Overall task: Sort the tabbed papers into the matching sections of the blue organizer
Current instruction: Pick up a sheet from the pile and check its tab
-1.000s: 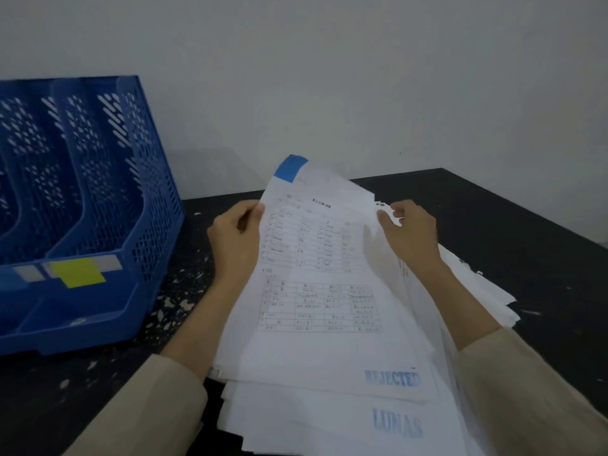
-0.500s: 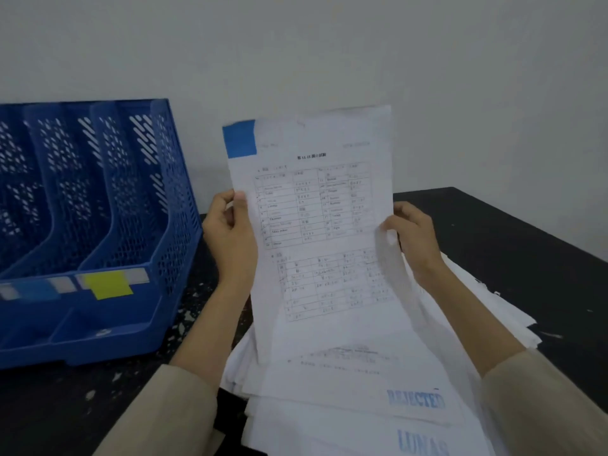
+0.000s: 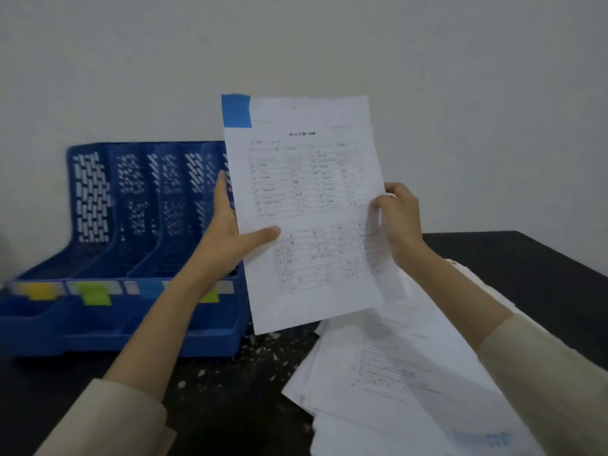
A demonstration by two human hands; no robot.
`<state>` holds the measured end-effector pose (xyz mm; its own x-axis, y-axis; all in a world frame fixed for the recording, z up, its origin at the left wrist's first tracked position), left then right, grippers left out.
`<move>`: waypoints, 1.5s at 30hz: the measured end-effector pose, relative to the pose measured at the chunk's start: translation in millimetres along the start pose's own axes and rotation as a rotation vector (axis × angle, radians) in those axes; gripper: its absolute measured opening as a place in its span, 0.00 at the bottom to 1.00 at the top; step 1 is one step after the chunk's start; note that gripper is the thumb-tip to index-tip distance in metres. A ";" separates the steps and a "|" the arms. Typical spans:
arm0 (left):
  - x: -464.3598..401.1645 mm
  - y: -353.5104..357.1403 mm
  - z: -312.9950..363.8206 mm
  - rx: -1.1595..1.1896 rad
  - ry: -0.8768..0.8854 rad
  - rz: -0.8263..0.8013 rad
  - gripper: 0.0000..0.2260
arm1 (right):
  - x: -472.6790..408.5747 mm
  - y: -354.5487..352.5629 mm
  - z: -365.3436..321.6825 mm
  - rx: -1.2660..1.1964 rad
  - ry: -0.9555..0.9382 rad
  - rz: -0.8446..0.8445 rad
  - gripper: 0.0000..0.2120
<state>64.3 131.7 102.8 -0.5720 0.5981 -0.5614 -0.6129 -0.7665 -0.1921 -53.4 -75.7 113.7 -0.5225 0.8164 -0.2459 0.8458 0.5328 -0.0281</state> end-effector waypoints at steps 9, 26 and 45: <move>31.6 -75.1 26.6 -0.173 0.219 0.203 0.45 | 11.7 95.9 -31.2 0.173 0.040 -0.266 0.29; 46.3 -161.4 30.1 -0.586 0.277 0.702 0.07 | 62.5 223.8 -147.7 0.300 -0.504 -0.690 0.34; 11.2 -98.4 -59.7 -0.725 0.073 0.182 0.20 | 51.8 233.2 -110.4 0.378 -0.452 -0.477 0.40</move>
<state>150.8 199.8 67.3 -0.5772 0.4490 -0.6820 0.0154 -0.8291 -0.5589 104.8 115.5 201.3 -0.8144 0.3027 -0.4951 0.5614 0.6264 -0.5407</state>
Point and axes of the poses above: each hand's wrist, its own x-axis away from the middle knuckle, its own y-axis out of the palm, z = x × y, the point moved 1 cm from there along -x, towards the middle knuckle, and after that the axes turned 8 degrees about y, right-handed, at the moved point
